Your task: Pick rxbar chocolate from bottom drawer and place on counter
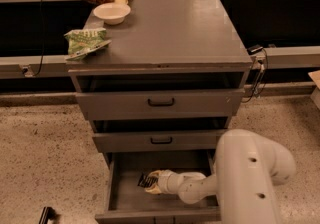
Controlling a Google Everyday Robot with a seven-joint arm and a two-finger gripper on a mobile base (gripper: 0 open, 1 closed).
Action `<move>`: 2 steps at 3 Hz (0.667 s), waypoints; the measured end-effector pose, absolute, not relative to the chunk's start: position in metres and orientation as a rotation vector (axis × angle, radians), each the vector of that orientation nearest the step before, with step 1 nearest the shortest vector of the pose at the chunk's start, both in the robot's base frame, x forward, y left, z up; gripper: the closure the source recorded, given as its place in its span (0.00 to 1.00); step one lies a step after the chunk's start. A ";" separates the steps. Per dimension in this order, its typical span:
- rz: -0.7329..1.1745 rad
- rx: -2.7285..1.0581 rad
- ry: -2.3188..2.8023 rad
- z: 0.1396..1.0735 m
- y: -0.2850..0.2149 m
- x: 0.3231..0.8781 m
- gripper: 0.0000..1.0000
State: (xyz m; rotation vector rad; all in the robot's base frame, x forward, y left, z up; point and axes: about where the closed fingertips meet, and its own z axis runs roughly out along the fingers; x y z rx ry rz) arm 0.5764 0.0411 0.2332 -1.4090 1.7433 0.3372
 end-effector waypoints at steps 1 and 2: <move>0.348 -1.407 1.628 0.301 0.028 0.556 1.00; 0.349 -1.429 1.608 0.307 0.029 0.552 1.00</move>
Offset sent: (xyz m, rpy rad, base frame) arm -0.0169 -0.0114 0.0580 0.0474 -0.0672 0.0386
